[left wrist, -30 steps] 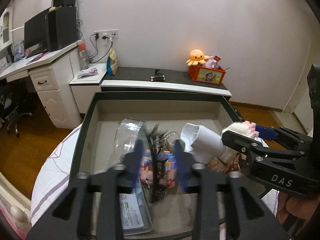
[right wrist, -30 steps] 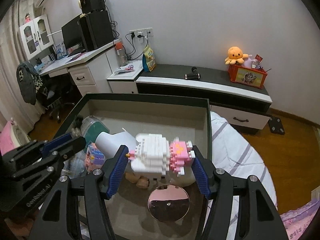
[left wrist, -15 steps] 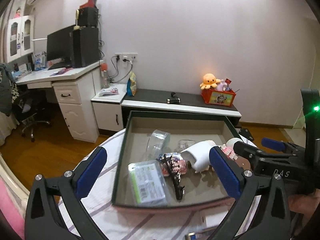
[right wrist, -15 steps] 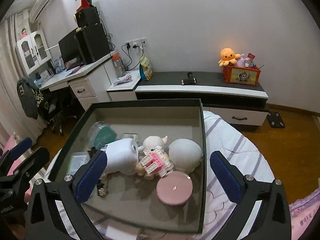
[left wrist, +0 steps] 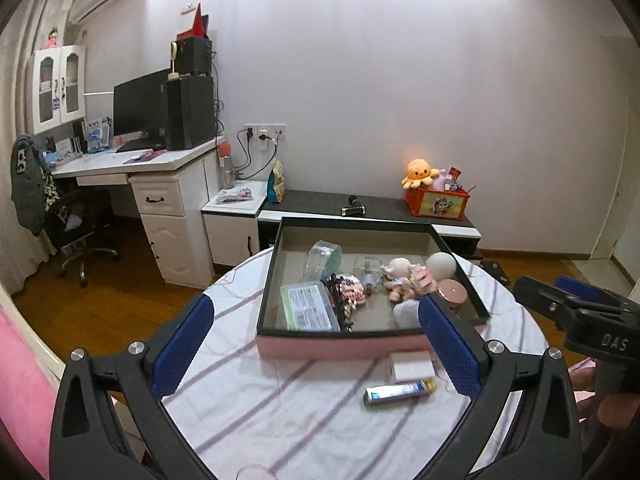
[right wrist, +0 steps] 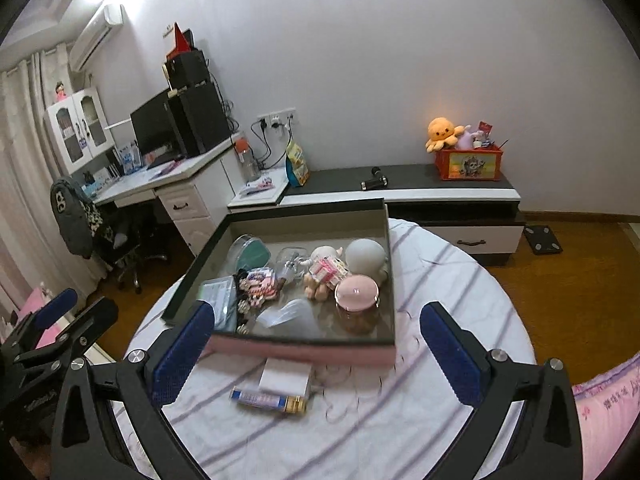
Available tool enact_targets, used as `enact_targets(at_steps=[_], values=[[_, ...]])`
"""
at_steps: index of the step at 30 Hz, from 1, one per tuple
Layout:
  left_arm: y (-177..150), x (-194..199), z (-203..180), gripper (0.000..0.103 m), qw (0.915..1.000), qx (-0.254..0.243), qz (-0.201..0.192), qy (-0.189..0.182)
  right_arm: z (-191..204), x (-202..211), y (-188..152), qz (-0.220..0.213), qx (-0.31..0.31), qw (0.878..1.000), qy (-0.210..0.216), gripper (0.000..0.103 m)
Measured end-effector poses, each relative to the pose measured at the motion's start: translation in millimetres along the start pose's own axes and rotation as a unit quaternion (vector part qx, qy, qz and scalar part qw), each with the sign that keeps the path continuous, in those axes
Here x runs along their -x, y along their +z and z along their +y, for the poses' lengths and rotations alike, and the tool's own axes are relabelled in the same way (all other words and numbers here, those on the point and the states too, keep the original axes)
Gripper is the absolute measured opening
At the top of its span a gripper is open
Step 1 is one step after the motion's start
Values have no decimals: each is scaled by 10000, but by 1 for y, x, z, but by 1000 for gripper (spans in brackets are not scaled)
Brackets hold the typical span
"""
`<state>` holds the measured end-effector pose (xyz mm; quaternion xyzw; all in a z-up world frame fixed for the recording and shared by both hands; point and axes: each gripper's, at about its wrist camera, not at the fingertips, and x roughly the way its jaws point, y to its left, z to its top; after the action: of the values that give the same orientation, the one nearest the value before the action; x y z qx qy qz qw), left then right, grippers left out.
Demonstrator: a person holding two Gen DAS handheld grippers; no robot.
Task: Organize rigid objects
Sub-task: 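Withdraw both tools from the pink box back over the bed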
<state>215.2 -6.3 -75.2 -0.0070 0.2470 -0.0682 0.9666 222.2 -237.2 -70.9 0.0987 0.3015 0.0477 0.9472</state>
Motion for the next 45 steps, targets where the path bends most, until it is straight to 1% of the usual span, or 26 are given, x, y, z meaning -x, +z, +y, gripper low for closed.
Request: enact_targets(at_steps=[7,10,15,22,38,41,45], values=[[-18,43,-10,103,9999,-60,-104,1,4,44,-21,-199,-5,9998,-52,103],[-22,50,-11,103,9999,-80,-102,9,6,57,-29,-261,31,9996,-46,103],[-34,58,-16,103,10000,-31,-35,5,9,68,-38,-285,37,9996,6,103],[-46,60,-16,103,9999,-11,136,2,13,73,-46,-263,42,9996,72,103],[-44,70,-15,103,10000,-2,-40,16,10,73,-49,-285,63,9996,32,103],[-47,63,-17,103,10000,-14,73,-25,6,71,-51,-246,58,9997,-57,103],[-56,45,-28,103,9994,-59,296,-139,-4,65,-51,-153,-42,9998,-147,103]])
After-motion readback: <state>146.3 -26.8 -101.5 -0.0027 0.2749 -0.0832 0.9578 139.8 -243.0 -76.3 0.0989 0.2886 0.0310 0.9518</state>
